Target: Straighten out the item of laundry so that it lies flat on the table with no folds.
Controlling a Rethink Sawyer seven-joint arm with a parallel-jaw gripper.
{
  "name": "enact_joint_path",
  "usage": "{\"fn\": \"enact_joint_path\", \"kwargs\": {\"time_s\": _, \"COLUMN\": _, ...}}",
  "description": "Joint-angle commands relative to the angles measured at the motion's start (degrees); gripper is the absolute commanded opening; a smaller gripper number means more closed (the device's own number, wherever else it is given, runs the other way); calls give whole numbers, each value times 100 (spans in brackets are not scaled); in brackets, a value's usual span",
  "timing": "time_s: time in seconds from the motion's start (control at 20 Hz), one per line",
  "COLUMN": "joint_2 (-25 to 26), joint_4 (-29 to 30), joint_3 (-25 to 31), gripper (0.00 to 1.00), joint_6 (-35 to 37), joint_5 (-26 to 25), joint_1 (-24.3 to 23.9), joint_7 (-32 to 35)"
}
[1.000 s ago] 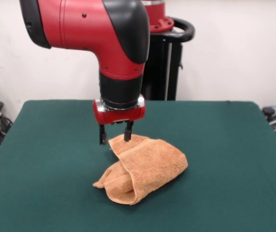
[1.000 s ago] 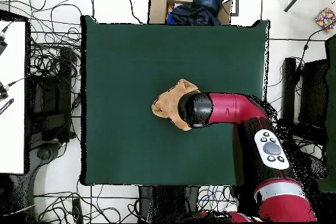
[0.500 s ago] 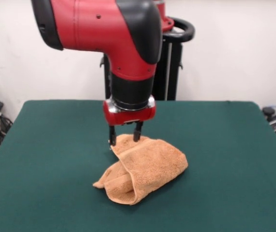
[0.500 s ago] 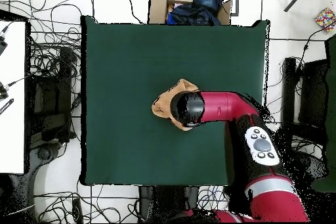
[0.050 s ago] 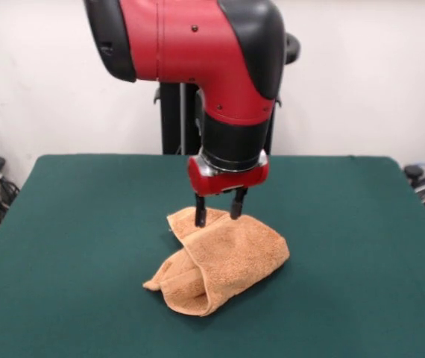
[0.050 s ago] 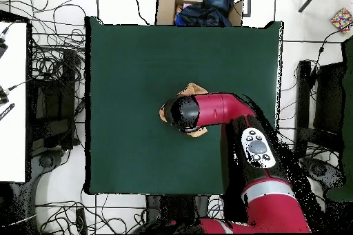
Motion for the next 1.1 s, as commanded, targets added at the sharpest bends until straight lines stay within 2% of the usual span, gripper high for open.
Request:
{"fn": "enact_joint_path", "kwargs": {"time_s": 0.05, "joint_2": 50, "joint_4": 282, "joint_3": -163, "gripper": 100, "joint_6": -23, "joint_5": 170, "joint_1": 38, "joint_7": 945}}
{"fn": "enact_joint_path", "kwargs": {"time_s": 0.5, "joint_2": 68, "joint_4": 278, "joint_3": -118, "gripper": 100, "joint_6": -26, "joint_5": 184, "joint_1": -22, "joint_7": 864}}
{"fn": "enact_joint_path", "kwargs": {"time_s": 0.95, "joint_2": 221, "joint_4": 615, "joint_3": -215, "gripper": 100, "joint_6": -625, "joint_5": -22, "joint_1": -88, "joint_7": 1003}}
{"fn": "enact_joint_path", "kwargs": {"time_s": 1.1, "joint_2": 65, "joint_4": 811, "joint_3": -254, "gripper": 100, "joint_6": -637, "joint_5": -48, "joint_1": -126, "joint_7": 938}}
